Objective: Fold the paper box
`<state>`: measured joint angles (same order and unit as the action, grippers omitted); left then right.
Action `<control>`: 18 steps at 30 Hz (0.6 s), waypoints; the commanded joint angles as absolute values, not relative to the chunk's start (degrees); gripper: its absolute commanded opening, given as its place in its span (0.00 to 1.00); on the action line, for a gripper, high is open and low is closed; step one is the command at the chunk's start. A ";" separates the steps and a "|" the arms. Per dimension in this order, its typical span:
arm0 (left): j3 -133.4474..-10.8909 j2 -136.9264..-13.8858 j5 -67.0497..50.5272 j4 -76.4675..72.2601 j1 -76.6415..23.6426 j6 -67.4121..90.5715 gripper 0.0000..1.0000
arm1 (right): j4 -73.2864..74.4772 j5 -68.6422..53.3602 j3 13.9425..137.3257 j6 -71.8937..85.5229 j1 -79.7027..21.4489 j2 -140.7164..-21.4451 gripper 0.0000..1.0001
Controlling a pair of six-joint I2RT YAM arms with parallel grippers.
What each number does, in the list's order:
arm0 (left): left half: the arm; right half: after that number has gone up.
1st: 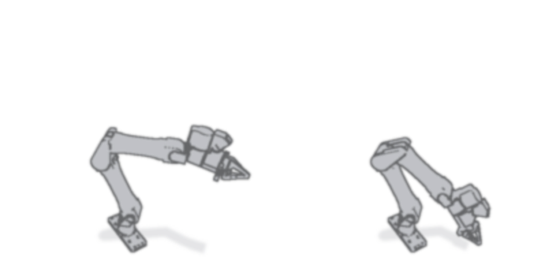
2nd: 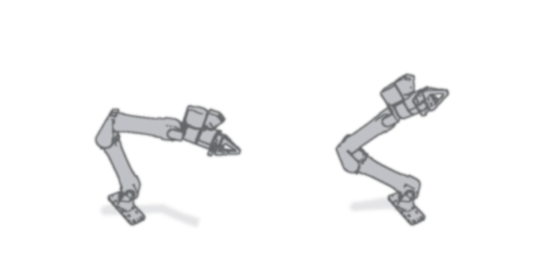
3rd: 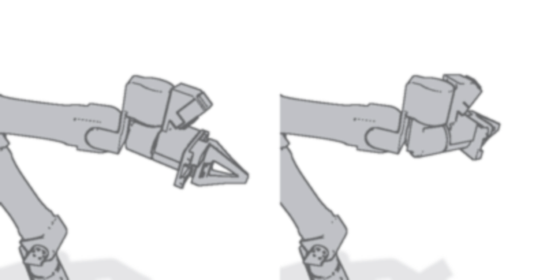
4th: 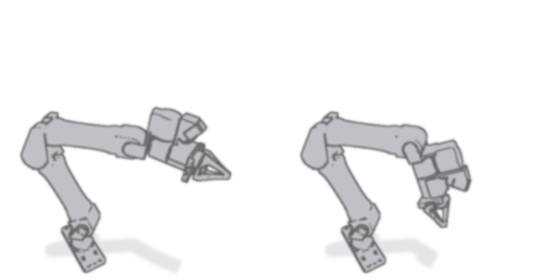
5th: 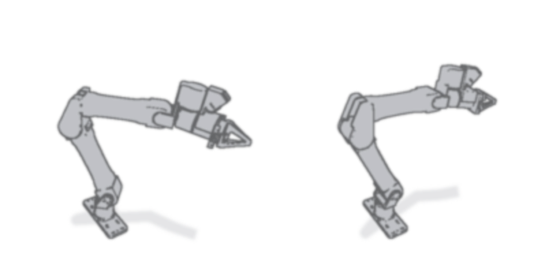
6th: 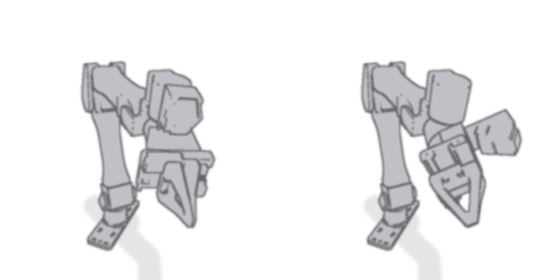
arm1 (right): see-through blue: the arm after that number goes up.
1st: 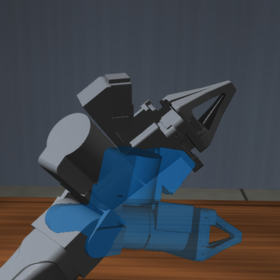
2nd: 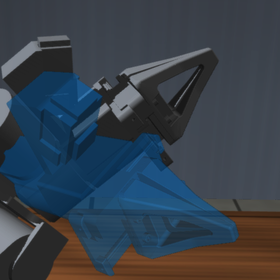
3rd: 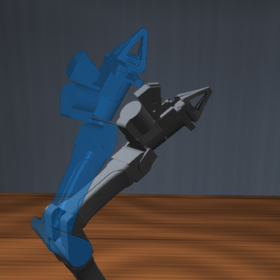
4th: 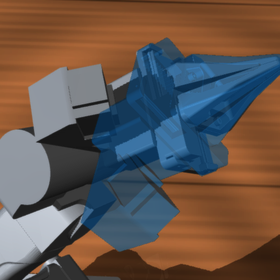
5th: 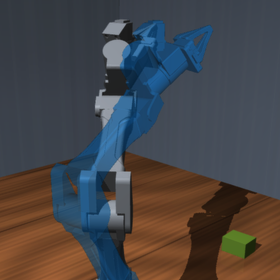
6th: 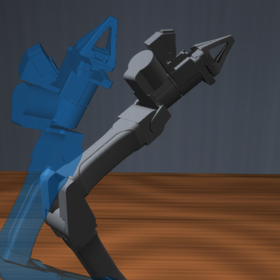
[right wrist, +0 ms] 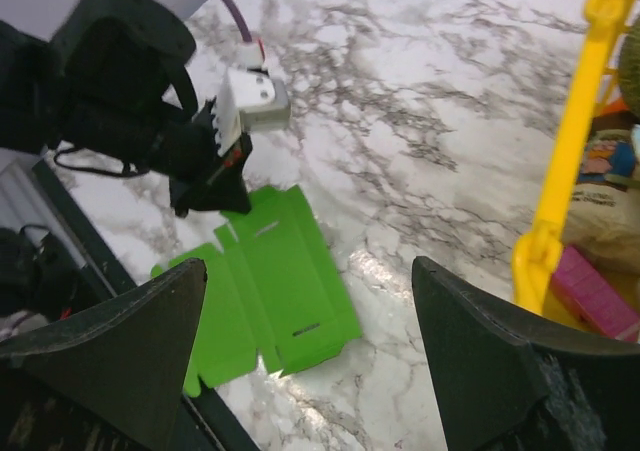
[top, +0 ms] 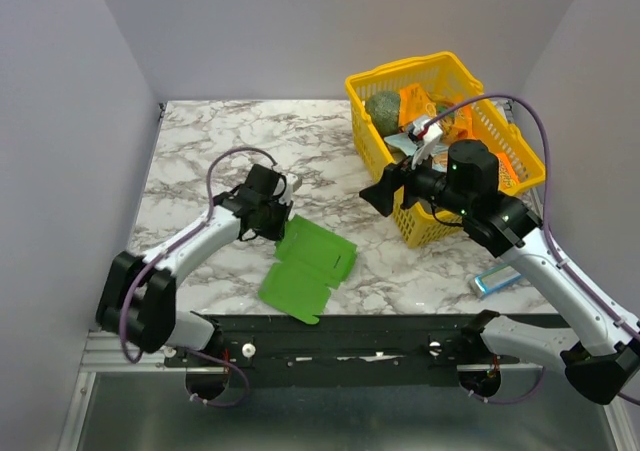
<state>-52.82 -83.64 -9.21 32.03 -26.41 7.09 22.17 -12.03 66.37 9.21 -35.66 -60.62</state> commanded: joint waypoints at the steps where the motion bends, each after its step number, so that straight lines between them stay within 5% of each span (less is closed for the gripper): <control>1: -49.05 -67.44 -8.26 22.35 -26.81 2.82 0.00 | 22.94 -23.55 66.53 3.00 -37.26 -62.30 0.90; 6: -44.22 -53.71 -11.33 17.14 -26.89 0.36 0.00 | 26.19 -18.99 68.64 0.62 -43.50 -67.84 0.87; 18: -43.86 -49.22 -24.34 16.96 -26.98 -2.46 0.00 | 22.32 -9.67 68.29 -6.85 -45.00 -73.47 0.87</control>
